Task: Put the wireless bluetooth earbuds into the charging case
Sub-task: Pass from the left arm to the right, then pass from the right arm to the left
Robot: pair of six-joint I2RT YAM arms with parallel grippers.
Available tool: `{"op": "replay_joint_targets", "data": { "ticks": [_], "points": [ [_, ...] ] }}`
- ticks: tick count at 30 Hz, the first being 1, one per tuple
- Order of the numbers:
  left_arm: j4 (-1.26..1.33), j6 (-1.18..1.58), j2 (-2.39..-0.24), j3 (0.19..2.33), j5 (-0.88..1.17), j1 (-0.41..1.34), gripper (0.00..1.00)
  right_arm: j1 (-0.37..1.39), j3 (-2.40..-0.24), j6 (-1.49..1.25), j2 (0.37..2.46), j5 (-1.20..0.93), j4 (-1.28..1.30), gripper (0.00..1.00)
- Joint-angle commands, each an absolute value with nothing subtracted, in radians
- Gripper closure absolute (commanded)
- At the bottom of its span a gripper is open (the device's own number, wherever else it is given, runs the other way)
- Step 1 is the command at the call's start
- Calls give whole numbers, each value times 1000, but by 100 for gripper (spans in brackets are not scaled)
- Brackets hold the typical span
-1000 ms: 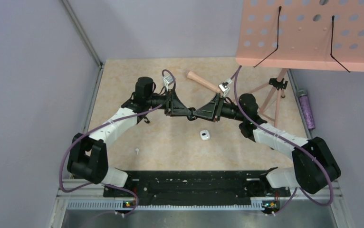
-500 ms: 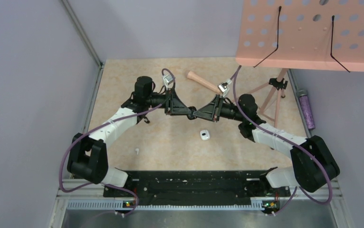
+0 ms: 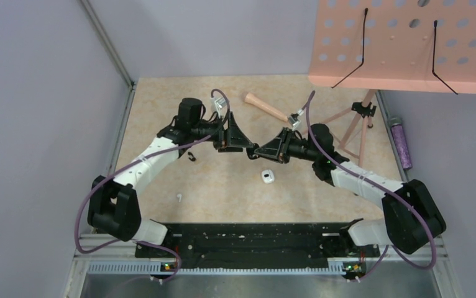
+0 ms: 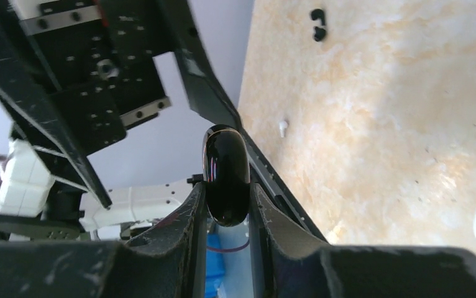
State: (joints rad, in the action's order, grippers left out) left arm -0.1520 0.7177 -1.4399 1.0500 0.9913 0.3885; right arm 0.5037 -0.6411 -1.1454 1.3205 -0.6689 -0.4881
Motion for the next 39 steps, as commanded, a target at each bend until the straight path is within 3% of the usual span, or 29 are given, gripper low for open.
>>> {"op": "replay_joint_targets", "data": {
  "ticks": [1,6,10,15,21,39],
  "points": [
    [-317,549,-1363,1117,780,388,1,481,-684,-1129,1287,-626,-294,100],
    [-230,374,-1194,1000,378,474,1,448,-755,-1183,1369,-694,-98,100],
    [47,-44,-1033,787,81,707,1,442,-758,-1257,1405,-746,-99,100],
    [264,-330,-950,620,48,815,4,442,-777,-1297,1402,-769,-62,100],
    [298,-608,-970,577,-7,917,9,443,-800,-1342,1399,-788,-20,100],
    [388,-800,-1106,573,-120,1043,18,442,-831,-1436,1369,-823,-23,100]
  ]
}}
